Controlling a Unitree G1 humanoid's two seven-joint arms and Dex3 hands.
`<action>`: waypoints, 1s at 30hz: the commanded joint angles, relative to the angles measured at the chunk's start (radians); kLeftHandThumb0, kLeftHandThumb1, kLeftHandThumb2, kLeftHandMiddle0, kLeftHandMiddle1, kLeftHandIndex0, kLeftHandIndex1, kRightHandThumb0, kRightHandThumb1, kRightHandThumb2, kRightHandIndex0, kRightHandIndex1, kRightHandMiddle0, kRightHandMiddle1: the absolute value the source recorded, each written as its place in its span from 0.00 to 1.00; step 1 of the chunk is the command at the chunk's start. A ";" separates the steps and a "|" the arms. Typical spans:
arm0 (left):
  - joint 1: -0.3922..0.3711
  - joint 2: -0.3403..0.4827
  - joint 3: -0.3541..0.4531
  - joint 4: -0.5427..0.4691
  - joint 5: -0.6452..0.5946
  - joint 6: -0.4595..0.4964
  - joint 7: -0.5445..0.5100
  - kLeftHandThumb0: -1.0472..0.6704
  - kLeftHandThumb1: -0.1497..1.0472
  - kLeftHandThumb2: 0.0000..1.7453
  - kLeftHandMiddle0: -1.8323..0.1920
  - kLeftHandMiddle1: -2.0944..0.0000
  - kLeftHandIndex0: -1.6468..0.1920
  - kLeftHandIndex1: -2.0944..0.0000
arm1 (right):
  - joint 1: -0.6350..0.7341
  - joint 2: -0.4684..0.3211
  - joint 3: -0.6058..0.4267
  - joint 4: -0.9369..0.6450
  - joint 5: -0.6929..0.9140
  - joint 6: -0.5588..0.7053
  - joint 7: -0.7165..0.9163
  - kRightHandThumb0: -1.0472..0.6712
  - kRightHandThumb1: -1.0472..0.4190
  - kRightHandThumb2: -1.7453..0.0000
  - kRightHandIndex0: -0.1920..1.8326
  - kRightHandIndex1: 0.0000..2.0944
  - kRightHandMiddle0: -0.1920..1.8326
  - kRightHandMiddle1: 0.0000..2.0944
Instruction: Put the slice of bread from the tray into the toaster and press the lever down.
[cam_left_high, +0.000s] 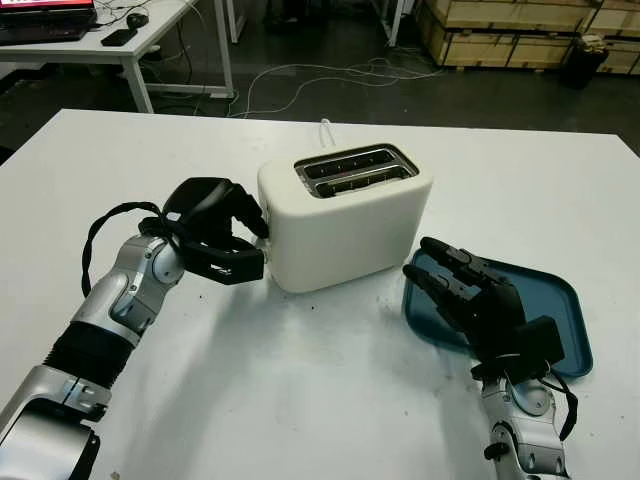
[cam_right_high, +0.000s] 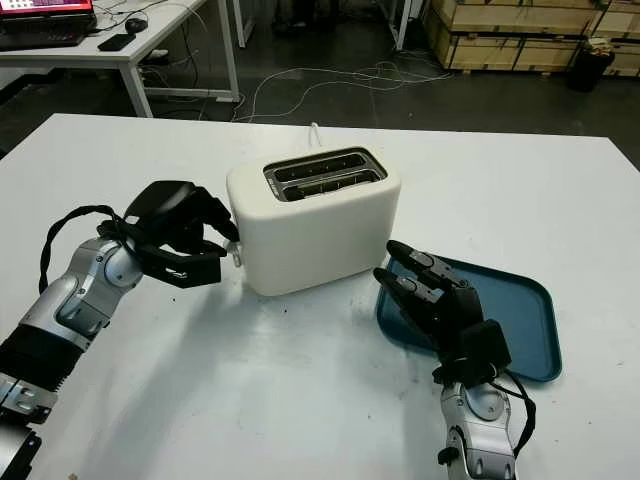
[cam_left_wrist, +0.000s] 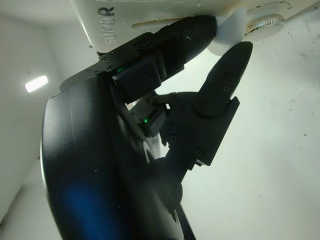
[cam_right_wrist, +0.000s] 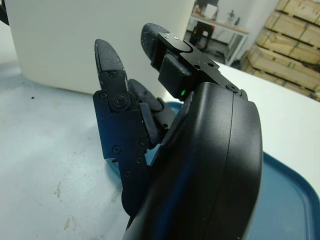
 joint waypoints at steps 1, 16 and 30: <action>0.132 -0.212 -0.191 0.168 0.026 -0.012 -0.047 0.43 0.79 0.00 0.39 0.56 0.18 1.00 | -0.002 -0.001 -0.004 0.001 -0.010 0.003 -0.008 0.37 0.10 1.00 0.56 0.00 0.52 0.00; 0.155 -0.294 -0.263 0.272 0.038 0.043 -0.027 0.41 0.84 0.00 0.39 0.67 0.20 0.99 | -0.031 -0.007 -0.008 0.035 -0.017 -0.004 -0.009 0.37 0.11 1.00 0.56 0.00 0.52 0.00; 0.169 -0.262 -0.222 0.210 0.001 -0.029 0.038 0.41 0.81 0.00 0.36 0.65 0.18 0.98 | -0.039 0.000 -0.005 0.052 -0.009 -0.025 0.001 0.37 0.10 1.00 0.56 0.01 0.52 0.00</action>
